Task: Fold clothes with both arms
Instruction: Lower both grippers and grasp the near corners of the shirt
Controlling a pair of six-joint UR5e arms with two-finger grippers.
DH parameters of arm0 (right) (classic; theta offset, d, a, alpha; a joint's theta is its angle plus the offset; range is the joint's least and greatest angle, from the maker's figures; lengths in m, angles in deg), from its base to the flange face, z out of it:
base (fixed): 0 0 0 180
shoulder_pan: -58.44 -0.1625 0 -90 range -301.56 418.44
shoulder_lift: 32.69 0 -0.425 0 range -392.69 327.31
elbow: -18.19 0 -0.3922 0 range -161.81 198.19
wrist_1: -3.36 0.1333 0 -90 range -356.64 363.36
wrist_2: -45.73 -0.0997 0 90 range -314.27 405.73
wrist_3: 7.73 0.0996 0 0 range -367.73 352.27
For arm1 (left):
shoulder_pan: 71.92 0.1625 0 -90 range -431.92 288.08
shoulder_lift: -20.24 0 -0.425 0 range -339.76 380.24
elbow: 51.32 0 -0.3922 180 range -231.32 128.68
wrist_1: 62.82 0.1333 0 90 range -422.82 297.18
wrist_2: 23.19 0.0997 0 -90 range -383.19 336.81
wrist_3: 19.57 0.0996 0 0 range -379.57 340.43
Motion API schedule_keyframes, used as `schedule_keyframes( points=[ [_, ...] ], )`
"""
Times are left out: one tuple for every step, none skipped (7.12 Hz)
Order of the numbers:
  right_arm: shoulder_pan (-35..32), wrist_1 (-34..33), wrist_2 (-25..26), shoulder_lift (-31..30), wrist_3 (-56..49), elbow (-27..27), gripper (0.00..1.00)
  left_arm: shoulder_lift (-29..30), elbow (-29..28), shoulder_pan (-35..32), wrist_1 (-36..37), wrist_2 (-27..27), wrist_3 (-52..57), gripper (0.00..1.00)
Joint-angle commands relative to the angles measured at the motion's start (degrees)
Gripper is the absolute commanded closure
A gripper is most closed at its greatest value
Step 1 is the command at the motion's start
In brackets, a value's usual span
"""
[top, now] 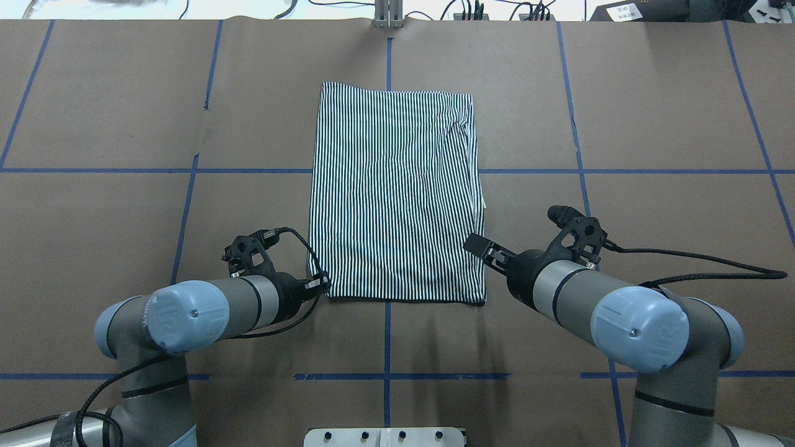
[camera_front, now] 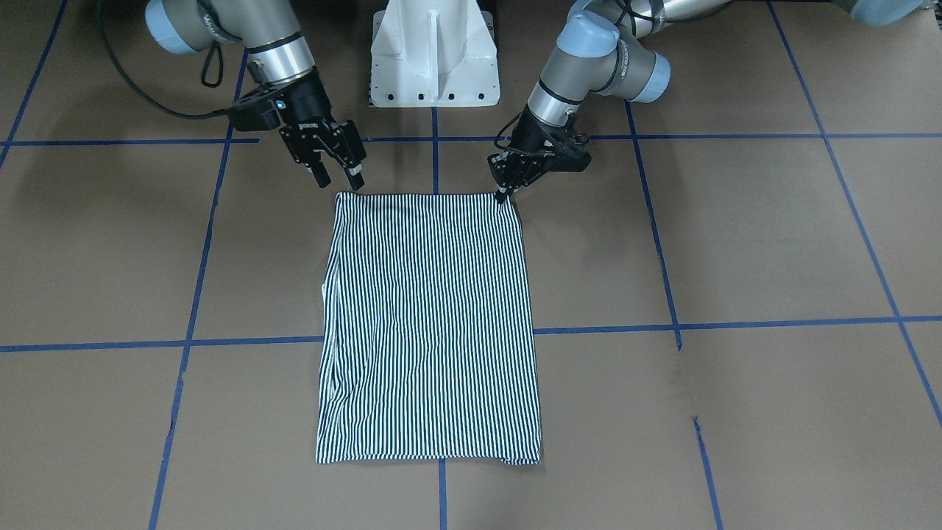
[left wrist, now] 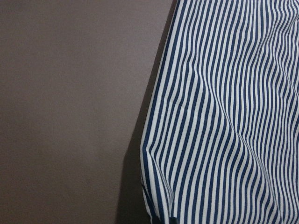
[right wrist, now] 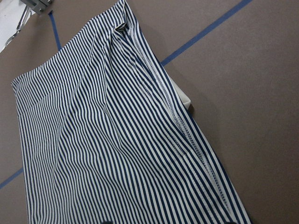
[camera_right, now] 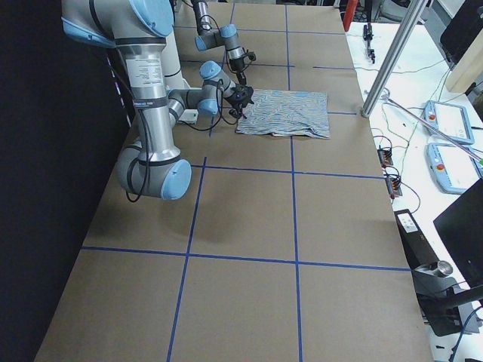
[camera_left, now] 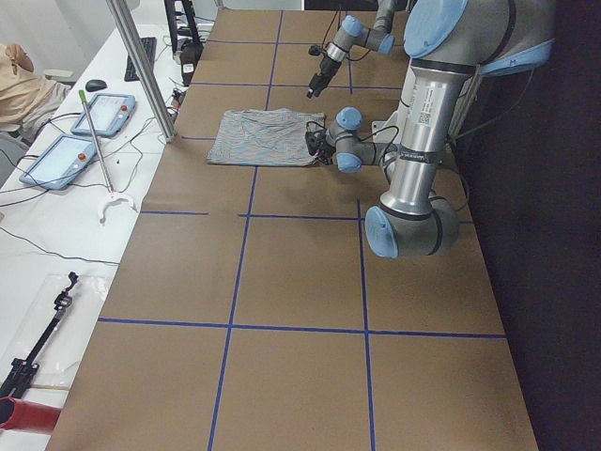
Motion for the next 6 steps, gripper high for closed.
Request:
schedule_keyframes(
  points=[
    [0.5,-8.9,-0.2,7.3,3.9,-6.4,0.21,0.2,0.3,0.1,0.0,0.3,0.1,1.00],
    [0.5,-12.3,-1.2,8.9,3.4,-9.1,0.21,0.2,0.7,0.1,0.0,0.3,0.1,1.00],
    [0.5,-15.6,-2.5,9.7,2.5,-9.3,0.21,0.2,0.7,0.1,0.0,0.3,0.1,1.00],
    [0.6,-15.7,-2.6,10.9,2.3,-10.9,0.21,0.2,0.8,0.1,0.0,0.3,0.1,1.00],
    [0.6,-15.7,-2.8,11.9,0.7,-12.2,0.21,0.3,0.7,0.2,0.0,0.3,0.1,1.00],
    [0.5,-16.4,-3.8,12.0,-0.8,-12.3,0.21,0.2,0.8,0.2,0.0,0.3,0.1,1.00]
  ],
)
